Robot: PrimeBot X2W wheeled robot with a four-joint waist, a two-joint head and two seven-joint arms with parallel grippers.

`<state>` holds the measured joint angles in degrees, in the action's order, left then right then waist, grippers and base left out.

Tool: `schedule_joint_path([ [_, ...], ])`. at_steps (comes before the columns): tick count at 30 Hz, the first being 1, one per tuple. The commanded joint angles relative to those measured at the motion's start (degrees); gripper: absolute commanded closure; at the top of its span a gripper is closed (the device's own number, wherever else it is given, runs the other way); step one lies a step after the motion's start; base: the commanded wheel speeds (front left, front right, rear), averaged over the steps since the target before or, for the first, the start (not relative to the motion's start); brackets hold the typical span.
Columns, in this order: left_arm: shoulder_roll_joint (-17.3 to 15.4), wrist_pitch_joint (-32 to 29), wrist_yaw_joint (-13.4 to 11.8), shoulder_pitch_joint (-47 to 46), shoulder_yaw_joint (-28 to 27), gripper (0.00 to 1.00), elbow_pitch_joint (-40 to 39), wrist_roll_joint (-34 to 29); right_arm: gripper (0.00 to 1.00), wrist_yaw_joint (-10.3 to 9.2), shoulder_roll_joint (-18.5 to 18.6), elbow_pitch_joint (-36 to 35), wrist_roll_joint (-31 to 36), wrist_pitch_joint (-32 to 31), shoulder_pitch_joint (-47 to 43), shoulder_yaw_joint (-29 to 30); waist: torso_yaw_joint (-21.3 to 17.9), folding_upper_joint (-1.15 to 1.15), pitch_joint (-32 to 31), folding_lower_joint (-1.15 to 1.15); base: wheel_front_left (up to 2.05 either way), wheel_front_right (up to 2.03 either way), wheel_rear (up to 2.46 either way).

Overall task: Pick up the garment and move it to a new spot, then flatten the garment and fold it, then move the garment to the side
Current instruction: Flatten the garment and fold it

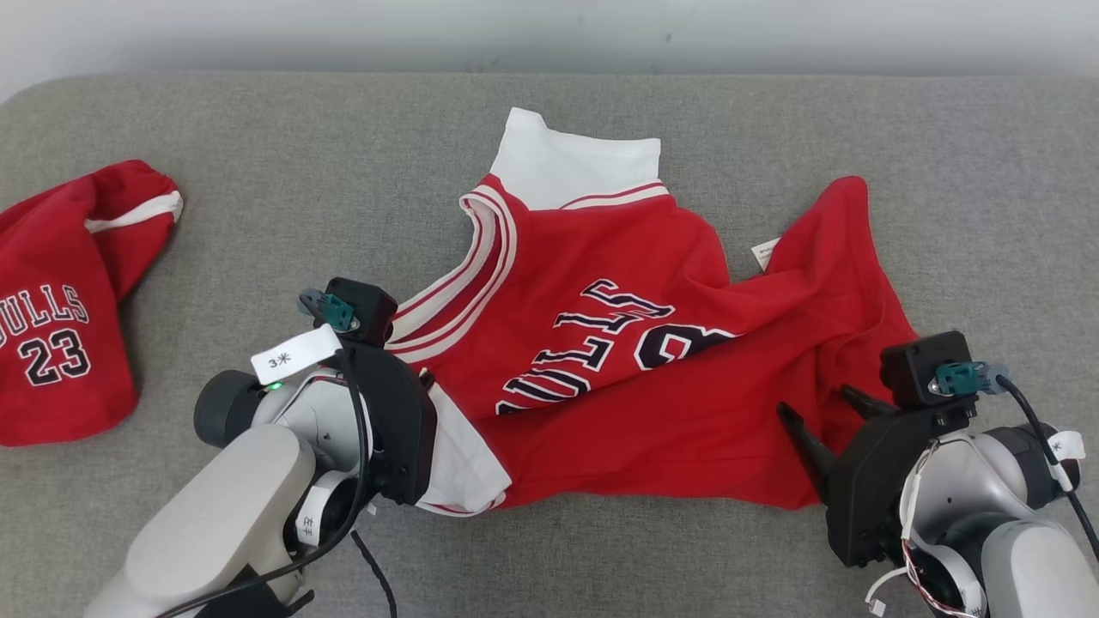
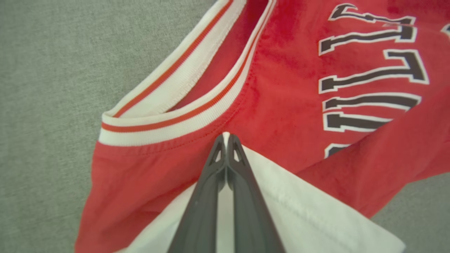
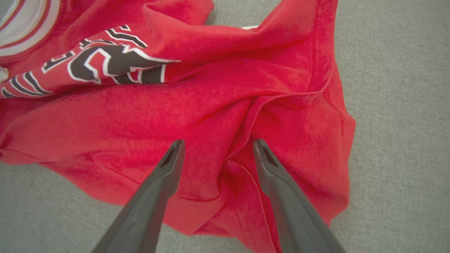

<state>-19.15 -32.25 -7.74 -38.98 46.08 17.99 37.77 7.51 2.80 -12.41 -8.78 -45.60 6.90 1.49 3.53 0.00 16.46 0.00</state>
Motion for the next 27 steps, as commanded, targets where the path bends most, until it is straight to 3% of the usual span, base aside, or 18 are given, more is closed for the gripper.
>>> schedule_joint_path([
  [1,-0.40,-0.18,-0.20,0.56,-0.06,1.00,-0.35,0.49,0.00,-0.04,0.18,0.63,0.81,0.14,-0.12,0.35,-0.13,0.00,0.08,0.00,0.00,0.00,0.00],
  [11,0.54,-0.32,0.19,-0.67,0.35,1.00,-0.63,1.06,0.00,-0.04,0.18,4.07,3.64,0.81,2.13,3.32,0.65,0.00,0.76,0.00,0.00,0.00,0.00],
  [17,0.78,-0.18,0.29,-0.98,0.41,1.00,-0.27,1.55,0.00,-0.04,0.16,0.14,0.33,-1.34,-0.56,5.45,0.80,0.00,0.68,0.00,0.00,0.00,0.00],
  [27,0.61,-0.26,-0.01,-1.31,0.13,0.99,-0.46,1.68,0.00,-0.04,0.17,-3.75,2.60,-3.99,-3.25,4.98,-0.01,0.00,0.72,0.00,0.00,0.00,0.00],
])
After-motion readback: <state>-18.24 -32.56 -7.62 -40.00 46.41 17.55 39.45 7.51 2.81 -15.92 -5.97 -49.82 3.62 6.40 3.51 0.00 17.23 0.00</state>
